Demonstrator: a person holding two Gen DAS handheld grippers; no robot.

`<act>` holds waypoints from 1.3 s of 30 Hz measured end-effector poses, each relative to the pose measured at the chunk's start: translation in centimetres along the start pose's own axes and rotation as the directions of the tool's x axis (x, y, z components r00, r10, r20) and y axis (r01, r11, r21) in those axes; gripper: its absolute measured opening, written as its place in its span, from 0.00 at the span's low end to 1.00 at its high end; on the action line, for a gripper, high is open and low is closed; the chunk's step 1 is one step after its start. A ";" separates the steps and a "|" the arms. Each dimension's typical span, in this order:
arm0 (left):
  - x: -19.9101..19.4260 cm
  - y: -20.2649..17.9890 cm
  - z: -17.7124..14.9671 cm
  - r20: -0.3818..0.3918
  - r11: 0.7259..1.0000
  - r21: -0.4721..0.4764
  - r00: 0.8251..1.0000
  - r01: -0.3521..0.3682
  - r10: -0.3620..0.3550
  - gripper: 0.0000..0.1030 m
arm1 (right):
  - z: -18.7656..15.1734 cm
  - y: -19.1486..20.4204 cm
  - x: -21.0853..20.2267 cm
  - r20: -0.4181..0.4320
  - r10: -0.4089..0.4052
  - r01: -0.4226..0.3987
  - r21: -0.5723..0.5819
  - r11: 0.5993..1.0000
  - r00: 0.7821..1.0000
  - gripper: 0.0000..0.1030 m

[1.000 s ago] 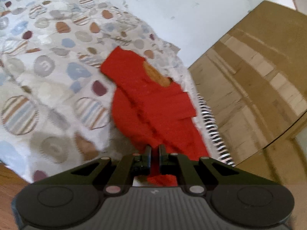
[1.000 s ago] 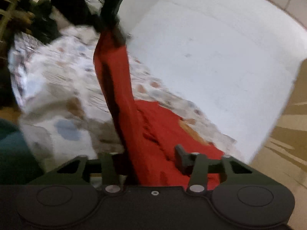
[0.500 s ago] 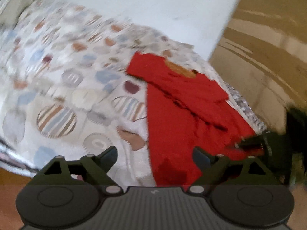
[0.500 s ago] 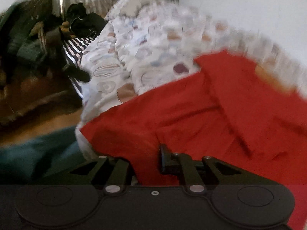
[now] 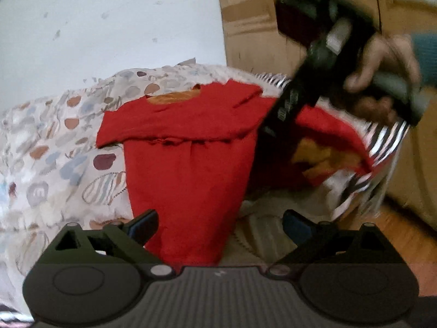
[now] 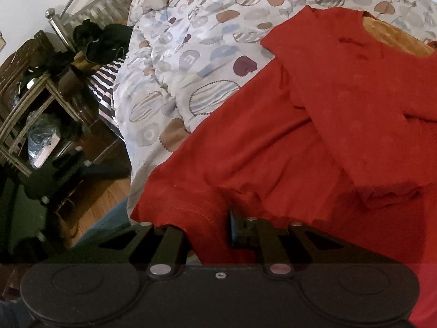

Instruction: Fold small clothes

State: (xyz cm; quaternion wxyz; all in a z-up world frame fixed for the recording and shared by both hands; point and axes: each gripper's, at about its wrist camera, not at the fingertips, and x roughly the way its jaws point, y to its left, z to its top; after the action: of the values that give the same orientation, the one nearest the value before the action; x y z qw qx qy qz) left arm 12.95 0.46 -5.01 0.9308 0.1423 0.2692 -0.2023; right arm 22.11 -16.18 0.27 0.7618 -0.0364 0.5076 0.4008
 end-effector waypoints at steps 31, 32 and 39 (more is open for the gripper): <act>-2.8 4.7 5.6 0.154 0.996 0.014 0.984 -0.088 0.085 0.07 | -11.6 8.2 4.8 0.498 -0.521 0.696 -0.275 0.663 0.693 0.63; -2.9 4.7 5.8 0.163 0.995 0.021 0.983 -0.093 0.088 0.07 | -12.0 8.0 5.2 0.512 -0.549 0.729 -0.260 0.633 0.660 0.63; -4.2 4.4 6.9 0.208 0.991 0.036 0.971 -0.126 0.116 0.07 | -14.8 3.9 4.4 0.572 -0.732 0.914 -0.083 0.398 0.370 0.53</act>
State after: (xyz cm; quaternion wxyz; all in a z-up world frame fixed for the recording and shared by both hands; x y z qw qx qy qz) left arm 14.77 2.98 3.65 0.9604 0.1595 0.1576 -0.1655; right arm 9.23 -17.85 -9.02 0.9270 -0.3476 0.1347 0.0410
